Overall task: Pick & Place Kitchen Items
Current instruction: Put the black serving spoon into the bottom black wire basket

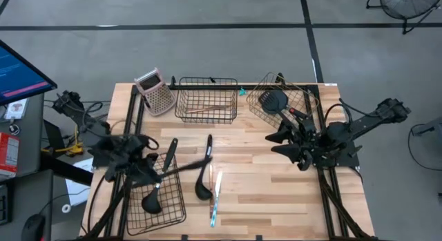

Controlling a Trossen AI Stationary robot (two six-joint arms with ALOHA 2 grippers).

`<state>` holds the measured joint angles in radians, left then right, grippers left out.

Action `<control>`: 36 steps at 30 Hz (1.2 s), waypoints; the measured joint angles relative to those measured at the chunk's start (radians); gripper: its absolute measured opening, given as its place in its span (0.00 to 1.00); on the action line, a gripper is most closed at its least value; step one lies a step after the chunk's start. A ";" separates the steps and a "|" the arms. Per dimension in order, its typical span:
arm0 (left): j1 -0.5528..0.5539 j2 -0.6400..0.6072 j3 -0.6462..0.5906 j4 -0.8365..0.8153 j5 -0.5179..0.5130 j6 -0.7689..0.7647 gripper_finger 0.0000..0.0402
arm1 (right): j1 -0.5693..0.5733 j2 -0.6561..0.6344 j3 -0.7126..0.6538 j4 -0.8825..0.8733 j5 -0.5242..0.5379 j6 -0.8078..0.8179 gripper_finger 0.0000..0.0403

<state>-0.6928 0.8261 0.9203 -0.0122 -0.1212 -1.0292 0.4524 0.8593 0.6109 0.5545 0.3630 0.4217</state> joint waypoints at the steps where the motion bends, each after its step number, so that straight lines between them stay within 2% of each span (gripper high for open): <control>1: -0.003 0.000 0.000 -0.037 0.004 -0.011 0.14 | -0.002 -0.001 0.000 0.001 0.000 0.004 0.61; 10: -0.011 -0.003 0.000 -0.353 0.122 -0.074 0.14 | -0.003 -0.004 0.000 0.000 0.000 -0.007 0.61; 13: -0.011 -0.003 0.000 -0.419 0.128 -0.074 0.14 | -0.010 -0.004 0.000 0.001 -0.001 -0.017 0.61; 23: -0.010 -0.047 0.000 -0.419 0.127 -0.075 0.15 | -0.068 -0.072 0.001 0.000 -0.022 0.019 0.61; 28: -0.009 -0.081 0.000 -0.420 0.126 -0.071 0.15 | -0.082 -0.111 0.001 0.009 -0.025 0.184 0.61; 30: -0.009 -0.092 0.000 -0.423 0.126 -0.070 0.15 | -0.084 -0.125 0.001 -0.007 -0.079 0.201 0.61; 36: -0.009 -0.135 0.000 -0.484 0.142 -0.069 0.15 | -0.148 -0.170 0.001 -0.030 -0.386 0.182 0.61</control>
<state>-0.7017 0.6908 0.9203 -0.4962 0.0205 -1.0986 0.3045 0.6894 0.6117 0.5247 -0.0235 0.6037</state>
